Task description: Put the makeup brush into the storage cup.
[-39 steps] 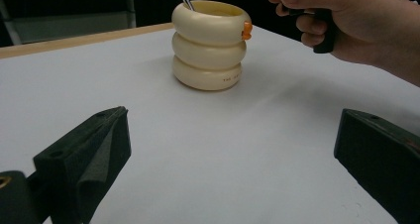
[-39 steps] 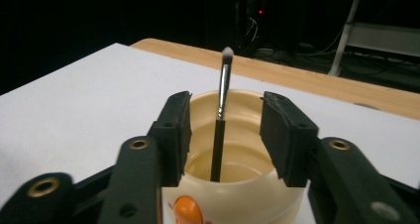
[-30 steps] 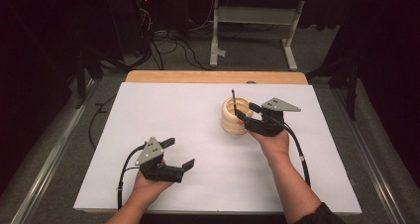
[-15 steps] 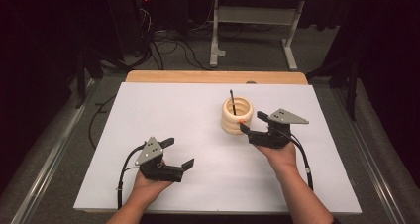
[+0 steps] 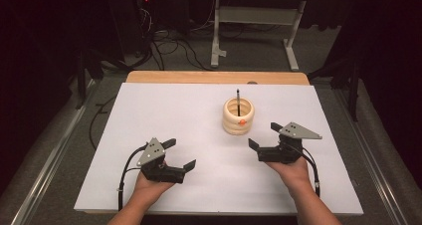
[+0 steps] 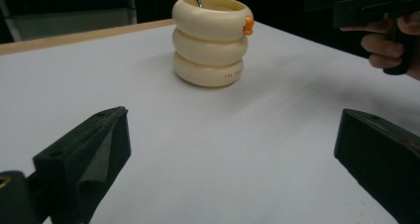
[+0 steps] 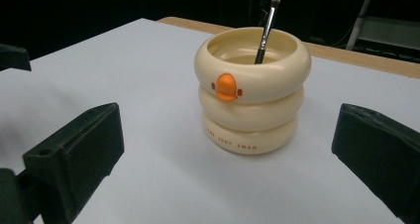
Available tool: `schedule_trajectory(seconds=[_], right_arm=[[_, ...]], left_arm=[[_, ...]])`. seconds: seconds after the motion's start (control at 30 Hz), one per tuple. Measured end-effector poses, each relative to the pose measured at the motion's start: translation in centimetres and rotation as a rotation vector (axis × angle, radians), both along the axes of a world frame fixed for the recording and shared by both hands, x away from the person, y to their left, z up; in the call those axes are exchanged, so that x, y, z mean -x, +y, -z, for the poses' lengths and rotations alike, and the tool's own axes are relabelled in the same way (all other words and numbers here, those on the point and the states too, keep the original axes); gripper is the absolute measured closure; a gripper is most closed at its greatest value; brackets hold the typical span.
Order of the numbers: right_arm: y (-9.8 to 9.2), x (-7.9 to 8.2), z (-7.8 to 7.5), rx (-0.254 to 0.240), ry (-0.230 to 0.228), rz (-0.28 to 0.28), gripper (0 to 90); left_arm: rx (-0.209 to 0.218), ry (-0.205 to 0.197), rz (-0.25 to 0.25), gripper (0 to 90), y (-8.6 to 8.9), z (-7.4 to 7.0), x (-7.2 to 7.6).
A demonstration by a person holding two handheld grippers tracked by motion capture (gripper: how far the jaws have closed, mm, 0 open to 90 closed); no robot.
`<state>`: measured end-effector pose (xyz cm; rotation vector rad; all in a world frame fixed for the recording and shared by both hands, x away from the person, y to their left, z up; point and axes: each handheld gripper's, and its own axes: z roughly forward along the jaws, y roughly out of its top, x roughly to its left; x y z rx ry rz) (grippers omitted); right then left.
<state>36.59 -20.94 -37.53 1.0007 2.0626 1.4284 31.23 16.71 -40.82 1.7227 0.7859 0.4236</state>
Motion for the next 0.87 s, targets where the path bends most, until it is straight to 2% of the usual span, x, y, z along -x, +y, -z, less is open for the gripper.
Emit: schedule_trajectory(seconds=[0.33, 0.43, 0.47, 0.5, 0.63, 0.87], right_arm=[[-1.9, 2.1, 0.2, -0.003, -0.017, 0.018, 1.4], [-2.5, 2.6, 0.5, -0.008, -0.049, 0.038, 1.4], [-2.7, 2.7, 0.6, -0.014, -0.059, 0.046, 1.4], [-2.9, 2.8, 0.8, -0.037, -0.044, 0.047, 1.5], [-3.0, 2.9, 1.0, -0.016, -0.056, 0.049, 1.5], [-2.8, 3.2, 0.8, -0.030, -0.073, 0.041, 1.5]], left_arm=[[0.002, 0.004, 0.000, 1.8, -0.1, 0.1, 0.0], [0.006, 0.005, 0.000, 1.8, -0.1, 0.1, 0.0], [0.007, 0.005, 0.000, 1.8, -0.1, 0.0, 0.0], [0.009, 0.005, 0.000, 1.8, -0.1, 0.0, 0.0], [0.014, 0.004, 0.002, 1.8, -0.2, -0.1, 0.1], [0.017, 0.002, 0.003, 1.6, -0.2, -0.1, 0.3]])
